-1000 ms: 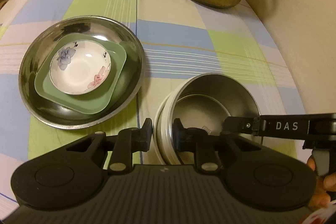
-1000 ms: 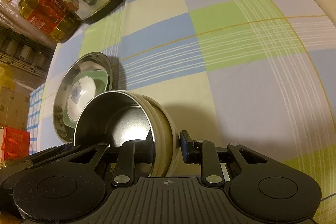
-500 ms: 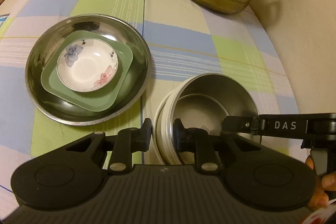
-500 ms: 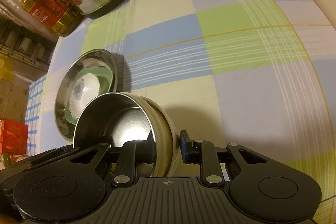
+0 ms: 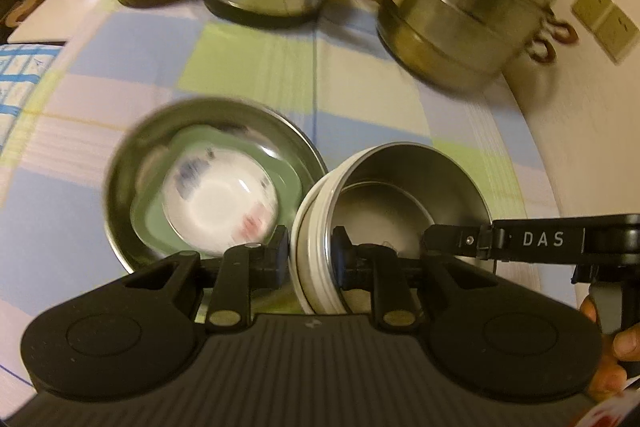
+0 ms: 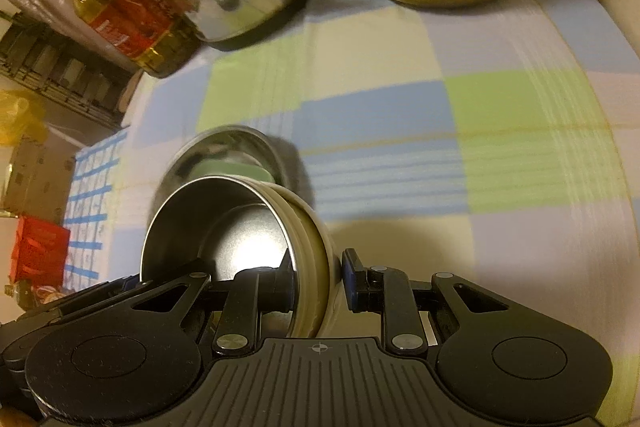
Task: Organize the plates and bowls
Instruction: 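Lift the bowl stack with both grippers and carry it toward the steel plate, then lower the bowl stack onto the floral dish in the steel plate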
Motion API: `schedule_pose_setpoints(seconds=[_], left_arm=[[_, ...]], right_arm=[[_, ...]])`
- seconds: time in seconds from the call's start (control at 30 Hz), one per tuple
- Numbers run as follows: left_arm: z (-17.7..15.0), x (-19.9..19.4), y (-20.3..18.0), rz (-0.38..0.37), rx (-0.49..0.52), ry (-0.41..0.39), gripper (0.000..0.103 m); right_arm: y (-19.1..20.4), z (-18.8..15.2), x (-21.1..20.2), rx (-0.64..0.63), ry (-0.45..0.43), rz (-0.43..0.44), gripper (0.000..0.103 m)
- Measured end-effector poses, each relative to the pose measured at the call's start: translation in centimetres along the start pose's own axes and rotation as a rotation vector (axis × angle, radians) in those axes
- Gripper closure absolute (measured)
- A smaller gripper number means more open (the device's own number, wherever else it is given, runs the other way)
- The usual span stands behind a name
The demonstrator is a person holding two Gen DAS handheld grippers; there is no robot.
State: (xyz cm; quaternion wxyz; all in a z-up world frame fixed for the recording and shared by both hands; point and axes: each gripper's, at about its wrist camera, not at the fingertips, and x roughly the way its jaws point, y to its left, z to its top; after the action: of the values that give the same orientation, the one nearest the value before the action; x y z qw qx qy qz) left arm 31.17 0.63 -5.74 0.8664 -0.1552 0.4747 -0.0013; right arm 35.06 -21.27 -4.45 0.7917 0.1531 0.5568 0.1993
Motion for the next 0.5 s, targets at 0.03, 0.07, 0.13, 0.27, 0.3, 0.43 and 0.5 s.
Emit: schedule_pose_setpoints(seconds=[0.03,0.07,0.13,0.27,0.3,0.43,0.5], left_arm=[[0.6,-0.1,0.5,0.003,-0.011,-0.006,0.083],[1.1,-0.1,0.9,0.006,-0.022,-0.010,0.083],[2.0,-0.2,1.7,0.014,-0.039,-0.021,0.083],[3.4,-0.2,3.3,0.032,-0.068,-0.033,0.083],[3.7,-0.1,3.8,0.036,-0.074,-0.036,0.083],[4.6,0.4,5.3,0.052,-0.102,-0.037,0.083],[4.9,0.8,5.9,0.061,-0.112,-0.034,0.083]], right_arm=[[0.5,0.6,0.3,-0.005,0.002,0.007,0.079],[0.9,1.0,0.6,-0.011,0.004,0.012,0.079],[2.0,2.1,1.2,-0.027,0.008,0.021,0.079],[3.7,3.6,2.7,-0.059,0.013,0.033,0.079],[4.1,4.0,3.0,-0.067,0.015,0.035,0.079],[5.4,5.0,4.7,-0.089,0.022,0.044,0.079],[5.8,5.2,5.6,-0.094,0.028,0.050,0.079]])
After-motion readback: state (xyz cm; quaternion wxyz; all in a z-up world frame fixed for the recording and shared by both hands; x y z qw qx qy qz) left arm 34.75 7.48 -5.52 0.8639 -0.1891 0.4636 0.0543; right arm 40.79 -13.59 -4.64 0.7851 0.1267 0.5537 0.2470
